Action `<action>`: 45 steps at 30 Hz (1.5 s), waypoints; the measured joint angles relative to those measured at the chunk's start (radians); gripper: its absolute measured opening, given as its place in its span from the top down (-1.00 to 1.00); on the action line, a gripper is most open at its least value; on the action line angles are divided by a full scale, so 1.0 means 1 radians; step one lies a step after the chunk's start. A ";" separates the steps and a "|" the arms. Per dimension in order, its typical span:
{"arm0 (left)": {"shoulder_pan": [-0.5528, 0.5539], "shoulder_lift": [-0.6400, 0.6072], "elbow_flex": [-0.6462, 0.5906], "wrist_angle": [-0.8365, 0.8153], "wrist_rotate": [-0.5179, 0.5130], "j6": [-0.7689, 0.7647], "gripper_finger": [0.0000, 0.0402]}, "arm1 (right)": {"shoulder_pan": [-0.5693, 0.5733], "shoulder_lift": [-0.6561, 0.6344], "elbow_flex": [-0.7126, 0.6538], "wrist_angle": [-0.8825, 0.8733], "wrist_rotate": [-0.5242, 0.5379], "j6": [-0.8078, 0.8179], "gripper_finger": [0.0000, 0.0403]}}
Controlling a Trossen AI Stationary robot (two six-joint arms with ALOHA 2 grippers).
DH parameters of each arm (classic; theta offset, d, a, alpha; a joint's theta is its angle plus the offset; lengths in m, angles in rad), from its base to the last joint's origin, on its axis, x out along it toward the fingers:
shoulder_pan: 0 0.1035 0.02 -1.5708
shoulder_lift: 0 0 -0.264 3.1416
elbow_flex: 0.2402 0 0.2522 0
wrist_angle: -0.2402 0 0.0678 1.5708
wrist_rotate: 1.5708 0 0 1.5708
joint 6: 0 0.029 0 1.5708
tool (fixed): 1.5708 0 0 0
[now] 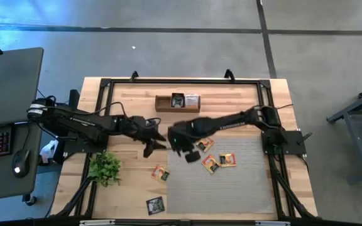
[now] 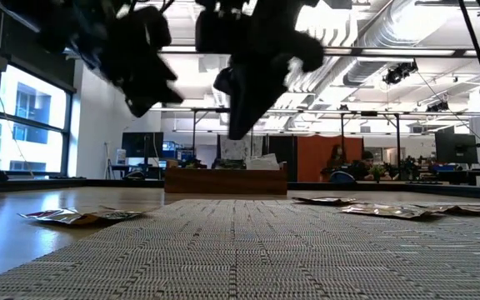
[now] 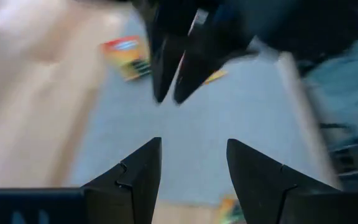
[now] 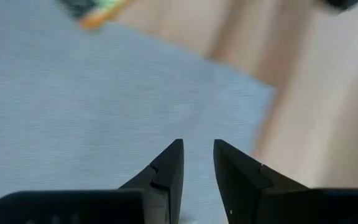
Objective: Pick & Place Tea
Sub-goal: Put the black tea bag into the middle section of the wooden organizer
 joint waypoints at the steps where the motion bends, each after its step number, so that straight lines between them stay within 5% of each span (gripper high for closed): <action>1: -0.014 0.013 0.001 0.041 0.026 -0.017 0.11 | 0.020 0.000 0.000 -0.021 -0.011 0.038 0.58; 5: -0.122 0.022 0.000 0.157 0.046 -0.063 0.11 | 0.090 0.000 -0.017 -0.050 -0.004 0.167 0.59; 9: -0.285 0.074 -0.001 0.231 -0.057 -0.159 0.11 | 0.158 0.000 -0.094 -0.006 0.004 0.268 0.59; 15: -0.551 0.154 0.050 0.231 -0.324 -0.272 0.11 | 0.277 -0.003 -0.241 0.295 0.080 0.368 0.59; 19: -0.623 0.233 0.123 0.187 -0.373 -0.248 0.11 | 0.337 -0.005 -0.288 0.547 0.105 0.324 0.59; 30: -0.628 0.525 0.304 0.011 -0.251 0.035 0.11 | 0.340 -0.005 -0.307 0.775 0.110 0.141 0.59; 34: -0.604 0.561 0.353 -0.122 -0.247 0.032 0.11 | 0.312 -0.005 -0.307 0.775 0.112 0.201 0.59; 45: -0.594 0.583 0.354 -0.129 -0.166 -0.038 0.11 | 0.293 -0.005 -0.412 0.931 0.129 0.272 0.59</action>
